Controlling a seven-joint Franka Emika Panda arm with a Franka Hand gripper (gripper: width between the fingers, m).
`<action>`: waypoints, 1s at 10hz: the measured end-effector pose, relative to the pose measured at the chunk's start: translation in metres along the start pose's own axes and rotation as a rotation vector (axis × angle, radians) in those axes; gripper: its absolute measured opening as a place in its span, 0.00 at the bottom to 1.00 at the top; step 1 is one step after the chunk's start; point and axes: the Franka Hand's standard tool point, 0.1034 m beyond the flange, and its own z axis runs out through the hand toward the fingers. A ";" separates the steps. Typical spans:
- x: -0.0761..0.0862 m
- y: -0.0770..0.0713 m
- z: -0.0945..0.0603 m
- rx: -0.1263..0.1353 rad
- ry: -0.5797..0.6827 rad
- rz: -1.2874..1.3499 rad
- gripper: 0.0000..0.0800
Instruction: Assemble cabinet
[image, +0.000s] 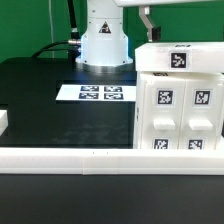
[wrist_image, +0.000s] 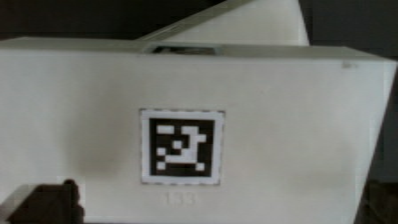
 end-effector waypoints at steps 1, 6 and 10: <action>0.000 0.001 0.000 0.000 0.000 -0.129 1.00; 0.001 0.004 0.001 -0.002 0.002 -0.472 1.00; -0.002 -0.001 0.004 -0.031 0.011 -0.873 1.00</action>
Offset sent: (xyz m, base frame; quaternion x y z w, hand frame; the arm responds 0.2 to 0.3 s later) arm 0.0000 0.0000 0.0000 0.0000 0.0000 -0.1938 0.9810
